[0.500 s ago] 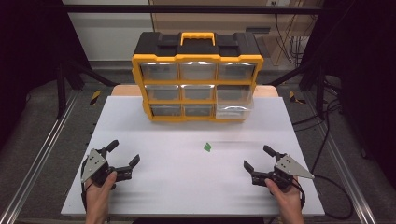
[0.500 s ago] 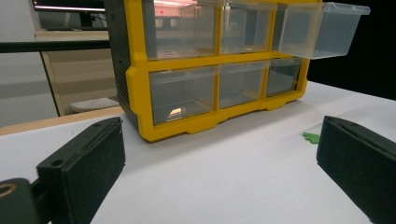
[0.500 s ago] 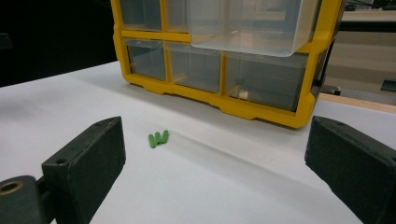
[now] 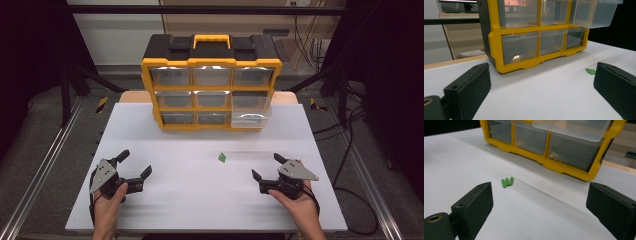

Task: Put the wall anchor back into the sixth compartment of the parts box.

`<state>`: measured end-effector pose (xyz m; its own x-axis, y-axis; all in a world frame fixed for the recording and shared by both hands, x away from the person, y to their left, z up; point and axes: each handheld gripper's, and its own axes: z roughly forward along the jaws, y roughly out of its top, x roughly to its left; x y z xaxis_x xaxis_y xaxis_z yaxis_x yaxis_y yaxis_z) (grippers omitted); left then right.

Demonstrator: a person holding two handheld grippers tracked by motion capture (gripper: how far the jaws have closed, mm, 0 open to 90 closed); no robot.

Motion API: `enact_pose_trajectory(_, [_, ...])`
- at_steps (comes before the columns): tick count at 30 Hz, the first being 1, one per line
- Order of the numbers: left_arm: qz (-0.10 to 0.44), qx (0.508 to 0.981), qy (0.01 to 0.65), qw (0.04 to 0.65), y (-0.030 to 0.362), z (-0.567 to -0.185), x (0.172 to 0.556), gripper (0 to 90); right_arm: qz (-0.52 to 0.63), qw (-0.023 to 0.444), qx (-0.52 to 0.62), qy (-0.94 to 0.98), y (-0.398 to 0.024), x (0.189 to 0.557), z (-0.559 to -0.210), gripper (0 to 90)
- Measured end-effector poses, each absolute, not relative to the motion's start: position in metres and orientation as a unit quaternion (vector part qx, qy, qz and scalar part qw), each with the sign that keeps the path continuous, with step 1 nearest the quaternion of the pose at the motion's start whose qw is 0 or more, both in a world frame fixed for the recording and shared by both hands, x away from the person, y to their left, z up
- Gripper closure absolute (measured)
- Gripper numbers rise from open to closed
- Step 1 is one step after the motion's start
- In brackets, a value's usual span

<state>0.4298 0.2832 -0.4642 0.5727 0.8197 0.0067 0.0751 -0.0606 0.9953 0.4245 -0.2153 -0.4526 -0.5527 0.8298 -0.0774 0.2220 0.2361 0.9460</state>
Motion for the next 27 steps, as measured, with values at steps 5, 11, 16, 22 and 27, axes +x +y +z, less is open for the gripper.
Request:
enact_pose_trajectory(5, [0.311, 0.657, 0.344, 0.594, 0.281, -0.465, 0.43, 1.1, 0.474, 0.288, 0.35, 0.755, -0.196, 0.436, -0.44, 8.4])
enact_pose_trajectory(11, [0.31, 0.657, 0.344, 0.595, 0.281, -0.465, 0.431, 1.0, 0.448, 0.272, 0.339, 0.782, -0.176, 0.448, -0.429, 10.6])
enact_pose_trajectory(16, [0.309, 0.656, 0.346, 0.595, 0.281, -0.465, 0.432, 1.1, 0.418, 0.271, 0.33, 0.802, -0.165, 0.456, -0.426, 12.0])
enact_pose_trajectory(22, [0.308, 0.658, 0.344, 0.595, 0.28, -0.465, 0.432, 1.1, 0.401, 0.247, 0.331, 0.818, -0.148, 0.469, -0.428, 14.6])
enact_pose_trajectory(27, [0.306, 0.662, 0.339, 0.594, 0.278, -0.465, 0.432, 1.1, 0.392, 0.232, 0.325, 0.829, -0.139, 0.477, -0.431, 23.9])
